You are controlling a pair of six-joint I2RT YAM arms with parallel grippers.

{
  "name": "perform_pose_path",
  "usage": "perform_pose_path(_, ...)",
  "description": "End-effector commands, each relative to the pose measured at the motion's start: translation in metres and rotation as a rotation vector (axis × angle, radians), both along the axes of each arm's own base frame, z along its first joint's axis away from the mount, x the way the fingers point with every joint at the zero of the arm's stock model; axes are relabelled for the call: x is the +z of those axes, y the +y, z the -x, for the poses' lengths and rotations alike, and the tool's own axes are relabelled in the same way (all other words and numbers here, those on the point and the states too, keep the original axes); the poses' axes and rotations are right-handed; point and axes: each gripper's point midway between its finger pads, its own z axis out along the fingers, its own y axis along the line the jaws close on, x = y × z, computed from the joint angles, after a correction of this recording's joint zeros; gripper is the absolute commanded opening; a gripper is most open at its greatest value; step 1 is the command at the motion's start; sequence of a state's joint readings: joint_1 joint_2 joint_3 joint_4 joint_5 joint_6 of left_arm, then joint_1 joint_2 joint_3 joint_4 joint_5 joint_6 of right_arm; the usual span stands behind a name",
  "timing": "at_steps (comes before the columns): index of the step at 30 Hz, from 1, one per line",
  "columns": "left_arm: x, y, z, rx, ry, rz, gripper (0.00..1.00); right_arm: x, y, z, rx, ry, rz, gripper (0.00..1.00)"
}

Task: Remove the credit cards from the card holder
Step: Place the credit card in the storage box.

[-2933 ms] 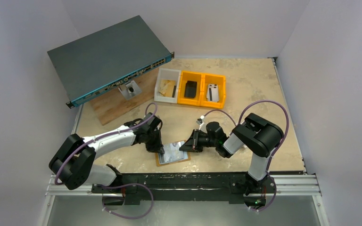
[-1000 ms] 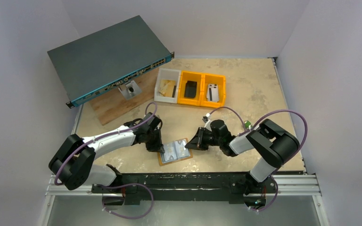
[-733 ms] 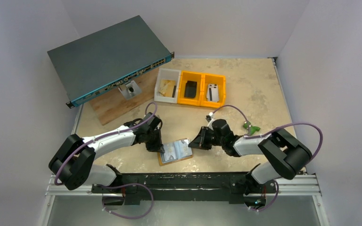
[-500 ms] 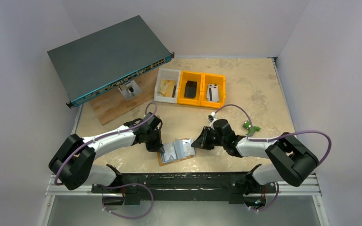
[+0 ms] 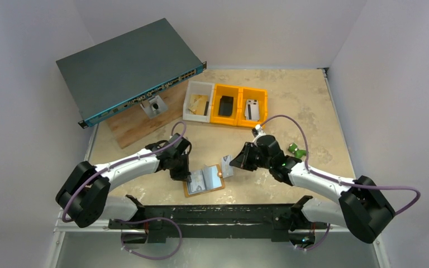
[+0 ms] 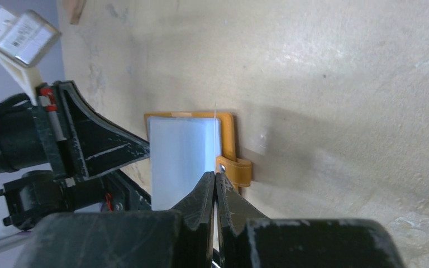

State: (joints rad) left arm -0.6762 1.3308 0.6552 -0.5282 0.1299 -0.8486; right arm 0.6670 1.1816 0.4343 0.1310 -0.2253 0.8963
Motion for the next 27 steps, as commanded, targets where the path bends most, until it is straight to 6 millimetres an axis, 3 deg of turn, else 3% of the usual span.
perform_pose_path(1,0.026,-0.002,-0.012,-0.039,-0.07,0.007,0.02,0.033,-0.001,-0.017,-0.037,-0.08,0.006,0.0)
perform_pose_path(7,0.051,-0.013,-0.02,-0.07,-0.12,0.057,0.07,0.057,-0.004,-0.032,-0.073,-0.132,0.019,0.0)
perform_pose_path(16,0.068,-0.007,-0.019,-0.075,-0.171,0.062,0.14,0.09,-0.035,-0.067,-0.192,-0.197,0.085,0.0)
perform_pose_path(23,0.092,-0.003,-0.019,-0.099,-0.248,0.086,0.26,0.119,-0.082,-0.129,-0.343,-0.239,0.151,0.0)
perform_pose_path(27,0.106,-0.001,-0.019,-0.125,-0.284,0.096,0.37,0.12,-0.105,-0.166,-0.404,-0.233,0.222,0.0)
